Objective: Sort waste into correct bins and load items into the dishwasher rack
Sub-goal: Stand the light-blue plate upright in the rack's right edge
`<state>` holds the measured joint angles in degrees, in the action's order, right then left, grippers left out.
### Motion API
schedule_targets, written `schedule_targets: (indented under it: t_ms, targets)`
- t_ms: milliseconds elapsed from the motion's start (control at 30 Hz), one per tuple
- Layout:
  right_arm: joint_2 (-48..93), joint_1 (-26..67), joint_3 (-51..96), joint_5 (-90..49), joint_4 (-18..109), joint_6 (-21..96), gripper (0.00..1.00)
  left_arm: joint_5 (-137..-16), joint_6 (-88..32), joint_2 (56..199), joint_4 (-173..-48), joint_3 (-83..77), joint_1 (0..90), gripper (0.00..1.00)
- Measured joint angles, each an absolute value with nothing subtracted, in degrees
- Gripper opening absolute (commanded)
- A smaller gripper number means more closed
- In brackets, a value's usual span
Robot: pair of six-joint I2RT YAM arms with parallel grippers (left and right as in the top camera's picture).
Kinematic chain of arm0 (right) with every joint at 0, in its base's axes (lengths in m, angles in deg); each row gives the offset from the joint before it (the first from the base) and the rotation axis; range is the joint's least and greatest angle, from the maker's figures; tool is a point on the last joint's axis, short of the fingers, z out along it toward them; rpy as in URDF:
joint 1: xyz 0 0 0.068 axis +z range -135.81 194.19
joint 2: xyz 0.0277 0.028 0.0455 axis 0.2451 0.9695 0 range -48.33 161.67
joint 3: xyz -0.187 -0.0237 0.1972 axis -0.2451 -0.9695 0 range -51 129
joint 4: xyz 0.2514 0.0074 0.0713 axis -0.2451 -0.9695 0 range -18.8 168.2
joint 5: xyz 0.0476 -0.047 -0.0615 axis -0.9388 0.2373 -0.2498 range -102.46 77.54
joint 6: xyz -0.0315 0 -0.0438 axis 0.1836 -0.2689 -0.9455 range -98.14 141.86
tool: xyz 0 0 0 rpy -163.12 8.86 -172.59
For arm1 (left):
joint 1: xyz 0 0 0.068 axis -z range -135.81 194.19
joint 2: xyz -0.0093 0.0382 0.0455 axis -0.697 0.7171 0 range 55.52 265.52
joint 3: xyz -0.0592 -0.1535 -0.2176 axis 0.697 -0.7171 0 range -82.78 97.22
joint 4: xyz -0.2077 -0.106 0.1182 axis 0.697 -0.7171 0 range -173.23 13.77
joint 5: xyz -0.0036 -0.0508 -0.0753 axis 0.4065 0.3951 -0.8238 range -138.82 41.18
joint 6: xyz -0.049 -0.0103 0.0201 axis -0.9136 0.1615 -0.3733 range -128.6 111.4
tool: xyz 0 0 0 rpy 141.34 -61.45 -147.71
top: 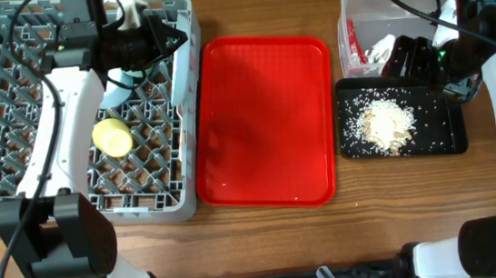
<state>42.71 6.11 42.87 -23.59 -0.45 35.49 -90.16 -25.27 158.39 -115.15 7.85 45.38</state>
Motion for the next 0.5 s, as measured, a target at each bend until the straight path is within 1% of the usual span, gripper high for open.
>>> schedule_targets:
  t_ms: [33,67,100,133,167,200,233,400,500]
  targets:
    - [42.71,6.09,42.87,-23.59,-0.48,35.49,0.98,-89.31,-25.4,158.45,-115.98,7.85,44.83,0.26]
    - [42.71,6.09,42.87,-23.59,-0.48,35.49,0.98,-87.93,-25.51,158.45,-116.88,7.85,44.31,0.45]
    - [42.71,6.09,42.87,-23.59,-0.48,35.49,0.98,-86.77,-25.44,158.45,-117.38,7.85,43.87,0.55]
    - [42.71,6.09,42.87,-23.59,-0.48,35.49,0.98,-85.17,-25.51,158.45,-118.03,7.85,43.3,0.59]
    - [42.71,6.09,42.87,-23.59,-0.48,35.49,0.98,-84.17,-25.27,158.45,-118.36,7.85,42.87,0.68]
    - [42.71,6.09,42.87,-23.59,-0.48,35.49,0.99,-83.34,-25.31,158.45,-118.69,7.85,42.49,0.86]
    - [42.71,6.09,42.87,-23.59,-0.48,35.49,0.99,-82.42,-24.85,158.45,-118.87,7.85,41.97,1.0]
    - [42.71,6.11,42.87,-23.59,-0.19,35.49,1.0,-80.15,-23.11,158.28,-119.13,7.85,40.24,1.0]
    - [42.71,6.11,42.87,-24.29,2.17,35.08,0.99,-78.01,-22.41,157.05,-119.41,7.85,39.94,1.0]
